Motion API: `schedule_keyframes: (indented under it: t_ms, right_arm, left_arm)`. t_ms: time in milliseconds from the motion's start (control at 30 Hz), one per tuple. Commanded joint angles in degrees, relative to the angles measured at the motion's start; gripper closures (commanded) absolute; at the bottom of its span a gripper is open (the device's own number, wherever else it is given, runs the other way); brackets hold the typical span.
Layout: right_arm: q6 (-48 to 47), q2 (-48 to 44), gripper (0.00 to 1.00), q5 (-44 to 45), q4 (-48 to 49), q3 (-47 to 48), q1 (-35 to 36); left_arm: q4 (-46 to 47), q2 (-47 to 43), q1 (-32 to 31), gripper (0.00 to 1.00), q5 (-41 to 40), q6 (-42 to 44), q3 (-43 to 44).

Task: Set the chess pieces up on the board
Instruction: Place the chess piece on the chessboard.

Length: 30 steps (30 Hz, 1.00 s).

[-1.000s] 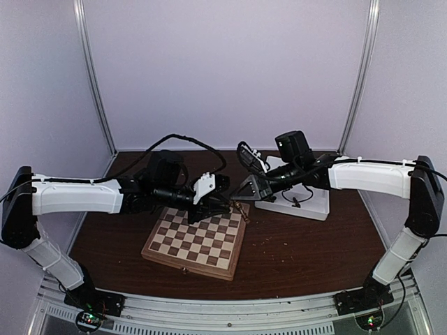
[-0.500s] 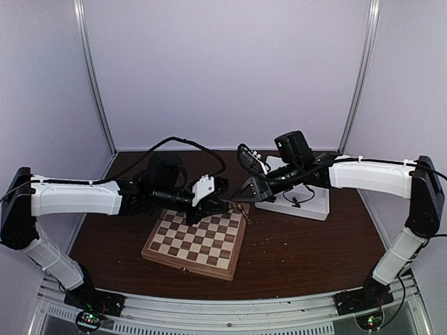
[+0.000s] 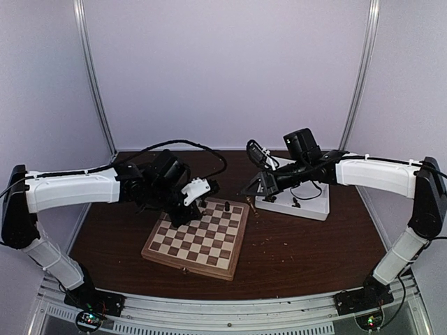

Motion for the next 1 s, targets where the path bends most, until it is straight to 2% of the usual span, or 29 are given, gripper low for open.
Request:
schedule_keyframes:
  t_ms: [0, 167, 367, 500, 767, 967]
  right_arm:
    - [-0.71, -1.87, 0.95, 1.64, 0.57, -1.56, -0.37]
    - [-0.29, -2.52, 0.95, 2.54, 1.43, -2.28, -0.71]
    - [-0.33, -3.92, 0.95, 3.01, 1.38, -3.45, -1.60]
    - [-0.49, -5.14, 0.95, 3.09, 1.21, -4.60, -2.38]
    - [-0.64, -6.86, 0.95, 2.93, 1.23, -6.16, -3.65]
    - [-0.77, -7.40, 0.95, 2.68, 1.11, -6.61, -4.27]
  left_arm:
    - [-20.20, 2.39, -0.19, 0.98, -12.00, -3.29, 5.35]
    - [-30.34, 6.33, -0.39, 0.97, -14.81, -0.53, 11.15]
    - [-39.52, 13.02, -2.99, 0.97, -22.82, 8.03, 16.08]
    - [-46.14, 18.89, -4.18, 0.97, -26.25, 10.16, 20.28]
    - [-53.05, 26.81, -5.29, 0.96, -26.56, 11.81, 25.53]
    - [-54.40, 31.18, -6.02, 0.92, -24.41, 11.67, 27.97]
